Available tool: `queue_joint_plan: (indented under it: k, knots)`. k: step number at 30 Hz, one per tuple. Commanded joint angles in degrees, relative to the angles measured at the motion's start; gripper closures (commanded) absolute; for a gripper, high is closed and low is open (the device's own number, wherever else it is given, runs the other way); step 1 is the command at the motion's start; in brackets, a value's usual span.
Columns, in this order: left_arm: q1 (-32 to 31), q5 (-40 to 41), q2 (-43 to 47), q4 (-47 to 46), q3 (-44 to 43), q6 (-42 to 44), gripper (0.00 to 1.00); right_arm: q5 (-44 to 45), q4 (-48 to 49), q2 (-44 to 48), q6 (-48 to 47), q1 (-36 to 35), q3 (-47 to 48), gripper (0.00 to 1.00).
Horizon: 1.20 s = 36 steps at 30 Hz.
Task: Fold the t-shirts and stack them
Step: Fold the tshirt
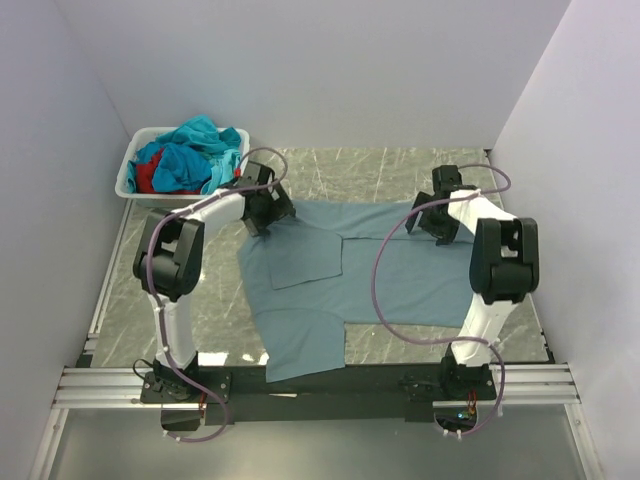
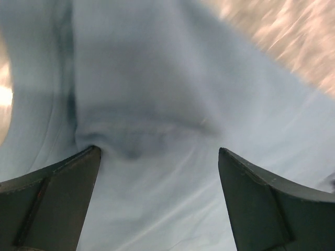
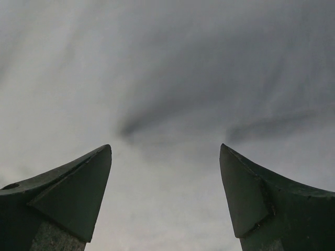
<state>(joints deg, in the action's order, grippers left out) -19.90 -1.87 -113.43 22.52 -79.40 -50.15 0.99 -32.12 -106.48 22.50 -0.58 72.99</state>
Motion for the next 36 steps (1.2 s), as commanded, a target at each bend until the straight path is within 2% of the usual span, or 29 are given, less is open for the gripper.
queue_joint_plan:
  k: [1, 8, 17, 21, 25, 29, 32, 36]
  knots:
    - [1.2, 0.3, -2.8, -0.1, -6.4, 2.6, 0.01, 0.1, 0.7, -3.7, -2.1, 1.7, 6.7, 0.1]
    - [3.4, -1.3, -10.1, 2.3, -11.4, 2.5, 0.01, -0.7, -3.5, -13.0, -3.3, 3.9, 15.0, 0.1]
    - [5.1, -2.1, -21.2, 5.8, -26.9, 2.9, 0.01, -2.2, -8.7, -21.1, -4.2, 5.1, 26.7, 0.1]
    - [6.6, -2.8, -26.3, 6.4, -34.8, 2.1, 0.01, -2.8, -11.1, -26.0, -5.1, 5.5, 35.5, 0.1]
    - [8.0, -4.6, -29.5, 5.0, -38.5, 1.4, 0.01, -3.2, -13.4, -29.7, -5.2, 6.2, 42.0, 0.1]
    - [8.4, -4.8, -28.5, 3.8, -40.3, 2.3, 0.0, -3.5, -13.5, -29.0, -5.4, 6.3, 41.4, 0.1]
    - [8.2, -5.4, -25.5, 3.0, -39.7, 2.6, 0.01, -3.6, -11.8, -23.5, -5.3, 6.2, 36.4, 0.1]
    - [7.2, -6.1, -19.7, 0.8, -34.7, 3.5, 0.01, -3.5, -9.6, -15.7, -4.8, 6.2, 28.5, 0.1]
